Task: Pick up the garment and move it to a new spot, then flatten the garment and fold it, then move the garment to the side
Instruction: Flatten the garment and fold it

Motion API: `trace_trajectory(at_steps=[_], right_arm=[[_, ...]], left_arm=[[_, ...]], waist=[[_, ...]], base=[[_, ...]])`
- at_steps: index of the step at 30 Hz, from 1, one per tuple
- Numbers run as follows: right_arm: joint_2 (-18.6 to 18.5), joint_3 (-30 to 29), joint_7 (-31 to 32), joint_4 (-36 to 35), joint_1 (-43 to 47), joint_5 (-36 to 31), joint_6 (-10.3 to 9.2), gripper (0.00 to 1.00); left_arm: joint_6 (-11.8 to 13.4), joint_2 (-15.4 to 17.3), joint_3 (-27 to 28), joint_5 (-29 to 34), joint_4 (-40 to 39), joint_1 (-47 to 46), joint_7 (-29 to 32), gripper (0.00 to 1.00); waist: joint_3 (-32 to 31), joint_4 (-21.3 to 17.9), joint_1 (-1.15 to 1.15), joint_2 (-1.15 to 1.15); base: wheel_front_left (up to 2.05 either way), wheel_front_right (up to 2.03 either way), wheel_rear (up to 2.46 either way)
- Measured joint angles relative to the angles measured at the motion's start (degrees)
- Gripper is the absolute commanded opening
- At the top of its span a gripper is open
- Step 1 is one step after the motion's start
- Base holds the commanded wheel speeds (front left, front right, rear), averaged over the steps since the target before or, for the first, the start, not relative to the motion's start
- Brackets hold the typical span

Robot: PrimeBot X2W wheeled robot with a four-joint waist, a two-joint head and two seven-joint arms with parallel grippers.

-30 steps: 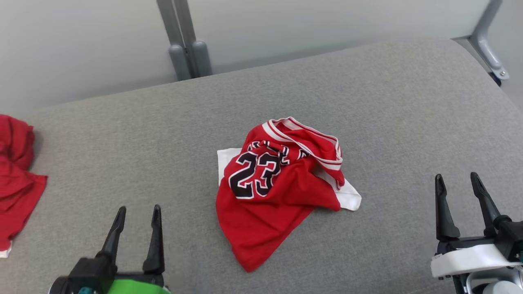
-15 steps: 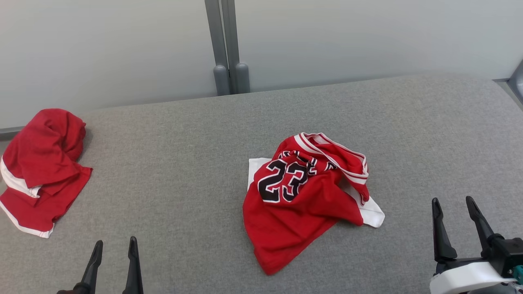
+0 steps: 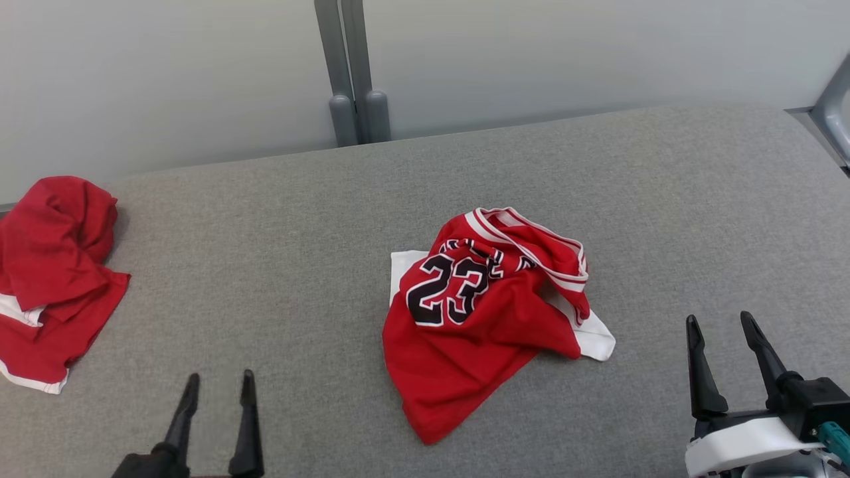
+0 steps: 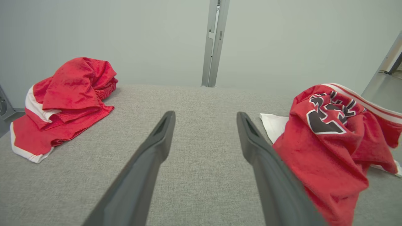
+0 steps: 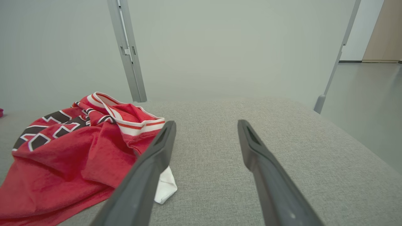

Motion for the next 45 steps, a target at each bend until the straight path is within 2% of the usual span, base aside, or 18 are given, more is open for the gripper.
trace_trajectory(at_steps=[2,5,7,13,16,18,20,21,22,26,29,32,34,36,38,40,43,45], right_arm=[[-0.10,0.10,-0.01,-0.13,-0.38,0.02,0.00,1.00],[-0.14,0.44,0.00,-0.33,-1.04,0.07,0.00,1.00],[-0.10,1.14,-0.01,-0.35,-2.03,0.09,0.00,1.00],[0.27,2.10,0.00,-0.25,-4.12,0.23,0.00,1.00],[0.60,2.19,0.00,-0.13,-4.36,0.34,0.00,1.00],[0.70,1.90,0.00,0.01,-4.72,0.51,0.00,1.00],[0.91,1.82,-0.01,0.13,-4.95,0.75,0.00,1.00],[1.01,1.80,0.00,0.15,-4.97,0.78,0.00,1.00],[1.05,1.90,-0.01,0.19,-4.96,0.83,0.00,1.00],[1.22,1.55,0.00,0.19,-4.74,0.94,0.00,1.00],[1.31,0.48,0.00,0.07,-4.01,1.07,0.00,1.00],[1.34,-0.37,0.00,-0.07,-3.22,1.34,-0.01,1.00],[1.42,-0.11,0.00,0.02,-3.08,1.36,0.00,1.00],[1.43,0.12,0.00,0.15,-3.04,1.46,0.00,1.00],[1.44,0.49,0.00,0.31,-3.08,1.62,0.00,1.00],[1.45,0.90,0.00,0.51,-3.28,1.67,0.00,1.00],[1.45,1.34,0.00,0.94,-3.72,1.69,0.00,1.00],[1.46,1.44,0.00,1.13,-3.88,1.69,0.00,1.00]], left_arm=[[0.00,0.03,-3.85,-1.34,0.75,-0.51,0.00,1.00],[-0.09,0.81,-12.63,-2.63,3.42,-3.02,0.00,1.00],[-0.09,1.29,-18.22,-4.46,6.89,-5.87,-0.01,1.00],[-0.09,0.93,-30.16,-8.35,18.18,-14.34,0.07,1.00],[-0.09,0.64,-34.43,-8.89,23.32,-17.57,1.19,1.00],[-0.07,0.36,-34.95,-9.18,27.84,-19.56,1.55,1.00],[1.29,0.34,-34.09,-9.05,32.34,-21.28,1.54,1.00],[1.45,0.35,-33.96,-9.06,34.61,-22.22,1.88,0.95],[1.45,0.37,-33.94,-9.06,36.04,-22.88,2.02,0.00],[0.82,0.70,-33.28,-11.04,39.04,-25.59,2.92,0.00],[0.27,2.03,-33.45,-13.28,36.12,-26.04,4.28,0.00],[0.03,5.08,-32.93,-17.59,26.95,-25.99,7.06,0.00],[0.03,8.66,-31.88,-22.05,17.52,-25.88,10.53,0.00],[0.02,12.96,-30.65,-26.28,8.80,-25.43,14.62,0.00],[0.01,18.87,-28.95,-29.76,0.41,-24.37,19.53,0.00],[0.01,23.63,-27.84,-34.07,-5.39,-23.43,23.84,0.00],[-0.08,30.03,-25.46,-39.33,-9.42,-22.96,28.78,0.00],[-0.07,32.82,-23.02,-43.03,-8.40,-22.98,30.73,0.00]], waist=[[0.32,-0.40,0.00,0.00],[1.29,-0.94,0.00,0.00],[2.13,-1.50,0.00,0.00],[4.24,-4.26,0.00,0.00],[5.16,-6.07,0.00,0.00],[5.78,-7.39,0.00,0.00],[6.28,-8.57,0.00,0.00],[6.52,-9.19,0.00,0.00],[6.69,-9.68,0.00,0.00],[7.40,-11.46,0.00,0.00],[7.63,-11.66,0.00,0.00],[7.64,-10.86,0.00,0.00],[7.42,-9.96,0.00,0.00],[7.13,-9.11,0.00,0.00],[6.79,-8.30,0.00,0.00],[6.52,-7.67,0.00,0.00],[6.22,-7.01,0.00,0.00],[6.07,-6.77,0.00,0.00]], base=[[0.00,0.00,0.00],[0.00,0.00,0.00],[0.00,0.00,0.00],[0.00,0.00,0.00],[0.00,0.00,0.00],[0.00,0.00,0.00],[0.00,0.00,0.00],[0.00,0.00,0.00],[0.00,0.00,0.00],[0.00,0.00,0.00],[0.00,0.00,0.00],[0.00,0.00,0.00],[0.00,0.00,0.00],[0.00,0.00,0.00],[0.00,0.00,0.00],[0.00,0.00,0.00],[0.00,0.00,0.00],[0.00,0.00,0.00]])
